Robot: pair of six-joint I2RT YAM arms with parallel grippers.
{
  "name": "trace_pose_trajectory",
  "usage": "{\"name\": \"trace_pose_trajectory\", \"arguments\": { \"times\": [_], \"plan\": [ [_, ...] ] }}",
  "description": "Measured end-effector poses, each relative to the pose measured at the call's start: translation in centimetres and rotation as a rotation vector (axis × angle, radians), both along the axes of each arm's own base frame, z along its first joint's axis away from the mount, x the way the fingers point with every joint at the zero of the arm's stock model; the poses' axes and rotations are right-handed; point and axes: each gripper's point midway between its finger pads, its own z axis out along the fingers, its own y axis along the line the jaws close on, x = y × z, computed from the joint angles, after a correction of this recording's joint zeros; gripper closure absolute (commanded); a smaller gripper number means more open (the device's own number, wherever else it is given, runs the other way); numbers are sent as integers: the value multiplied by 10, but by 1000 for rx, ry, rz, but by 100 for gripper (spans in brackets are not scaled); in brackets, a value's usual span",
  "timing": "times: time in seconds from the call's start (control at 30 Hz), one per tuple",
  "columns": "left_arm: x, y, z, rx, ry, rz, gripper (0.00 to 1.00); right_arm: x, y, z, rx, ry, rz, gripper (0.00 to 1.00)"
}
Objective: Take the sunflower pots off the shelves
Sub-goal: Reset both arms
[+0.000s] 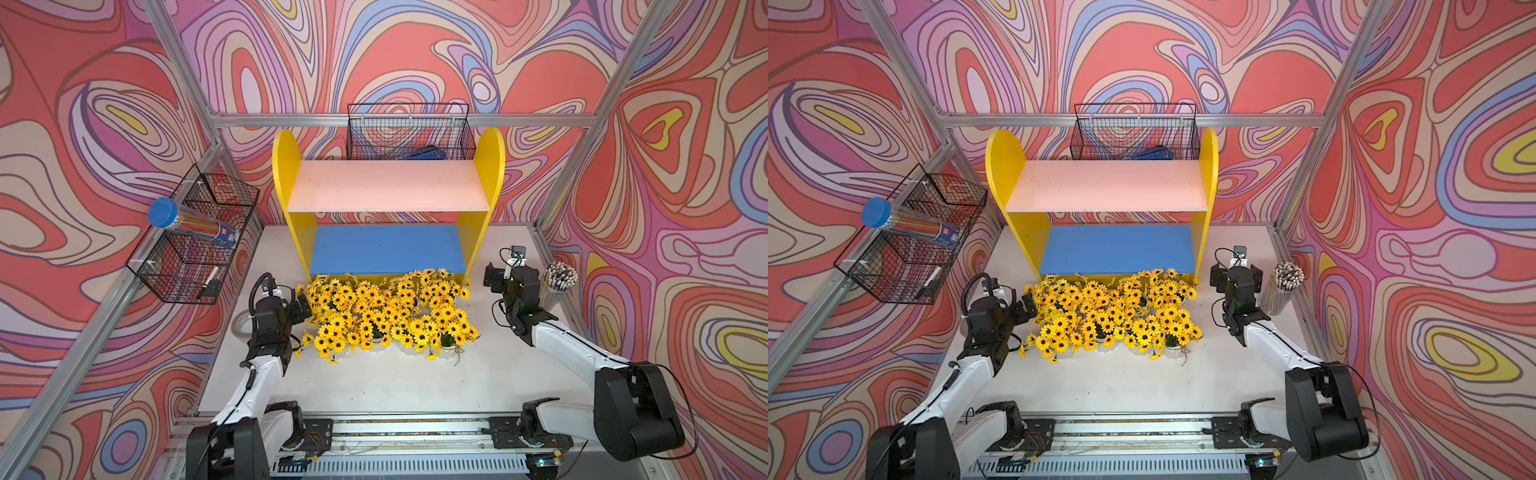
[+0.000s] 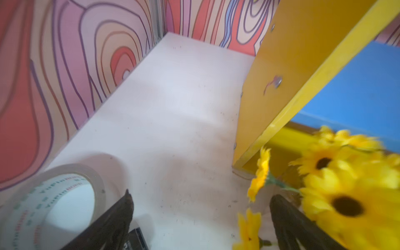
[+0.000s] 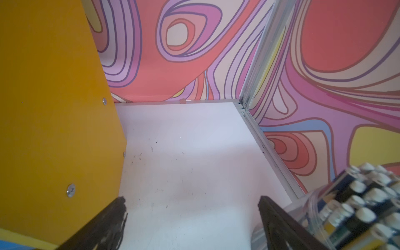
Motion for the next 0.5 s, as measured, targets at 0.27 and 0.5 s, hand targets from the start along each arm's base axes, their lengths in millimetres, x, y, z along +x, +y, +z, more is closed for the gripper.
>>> {"name": "trace_pose_trajectory", "arguments": {
  "times": [0.27,0.5],
  "plan": [
    [7,-1,-21,7,-82,-9,0,5,1,-37,-15,30,30,2],
    [8,-6,-32,17,-145,-44,0,11,-3,-74,-11,67,30,2]
  ]
}}
